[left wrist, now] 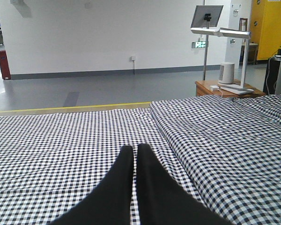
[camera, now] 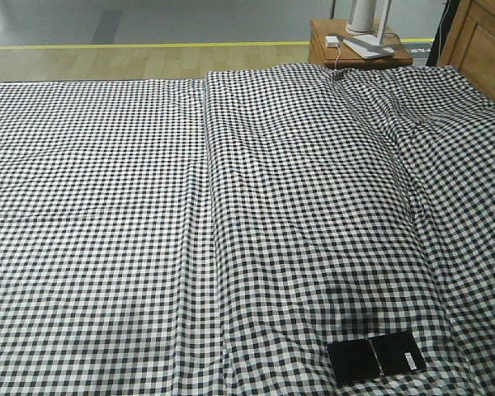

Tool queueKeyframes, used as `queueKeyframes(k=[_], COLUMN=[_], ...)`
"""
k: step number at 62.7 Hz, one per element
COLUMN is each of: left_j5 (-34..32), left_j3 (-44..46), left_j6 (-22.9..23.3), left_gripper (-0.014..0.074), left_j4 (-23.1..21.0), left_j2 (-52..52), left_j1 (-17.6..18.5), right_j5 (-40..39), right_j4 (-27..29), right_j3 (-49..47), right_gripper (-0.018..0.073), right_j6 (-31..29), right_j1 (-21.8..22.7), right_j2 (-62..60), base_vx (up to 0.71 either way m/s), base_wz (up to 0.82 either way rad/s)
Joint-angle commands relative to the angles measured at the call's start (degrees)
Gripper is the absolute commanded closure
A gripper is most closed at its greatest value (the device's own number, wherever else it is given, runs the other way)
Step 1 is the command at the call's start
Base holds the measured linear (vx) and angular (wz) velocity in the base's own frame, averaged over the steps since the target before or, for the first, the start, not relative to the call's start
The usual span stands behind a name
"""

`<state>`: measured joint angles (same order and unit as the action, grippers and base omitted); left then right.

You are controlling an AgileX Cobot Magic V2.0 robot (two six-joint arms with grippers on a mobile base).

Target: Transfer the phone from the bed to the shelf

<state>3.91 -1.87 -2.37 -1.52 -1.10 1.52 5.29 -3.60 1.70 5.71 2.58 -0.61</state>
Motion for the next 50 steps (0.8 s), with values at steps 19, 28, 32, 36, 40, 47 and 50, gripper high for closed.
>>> queueKeyframes(k=[19, 28, 32, 36, 40, 47, 50], left_j5=[-4.29, -4.29, -4.29, -4.29, -4.29, -4.29, -4.29], left_j3=[1.38, 1.38, 1.38, 1.38, 1.38, 1.38, 1.38], left_j6=[0.50, 0.50, 0.50, 0.50, 0.50, 0.50, 0.50], left_gripper=[0.0595, 0.0595, 0.0595, 0.0595, 0.0595, 0.0595, 0.0595], left_j4=[-0.60, -0.60, -0.60, -0.60, -0.60, -0.60, -0.60], left_j2=[-0.34, -0.34, -0.34, -0.34, -0.34, -0.34, -0.34], left_j1=[-0.11, -0.11, -0.11, -0.11, -0.11, -0.11, -0.11], right_j5=[-4.30, -4.30, -4.30, -4.30, -4.41, -4.39, -4.39], right_j4=[-0.47, -0.47, -0.47, -0.55, -0.65, -0.66, -0.66], right_j3=[0.39, 0.39, 0.39, 0.39, 0.39, 0.39, 0.39], right_gripper=[0.0565, 0.0565, 0.0565, 0.0565, 0.0565, 0.0565, 0.0565], right_j6=[-0.41, -0.41, -0.41, -0.47, -0.48, -0.42, -0.42], right_j1=[0.40, 0.40, 0.40, 0.40, 0.40, 0.40, 0.40], right_j2=[-0.76, -0.76, -0.76, -0.76, -0.76, -0.76, -0.76], base_vx=[0.00, 0.00, 0.00, 0.00, 0.00, 0.00, 0.00], base_wz=[0.00, 0.00, 0.00, 0.00, 0.00, 0.00, 0.00])
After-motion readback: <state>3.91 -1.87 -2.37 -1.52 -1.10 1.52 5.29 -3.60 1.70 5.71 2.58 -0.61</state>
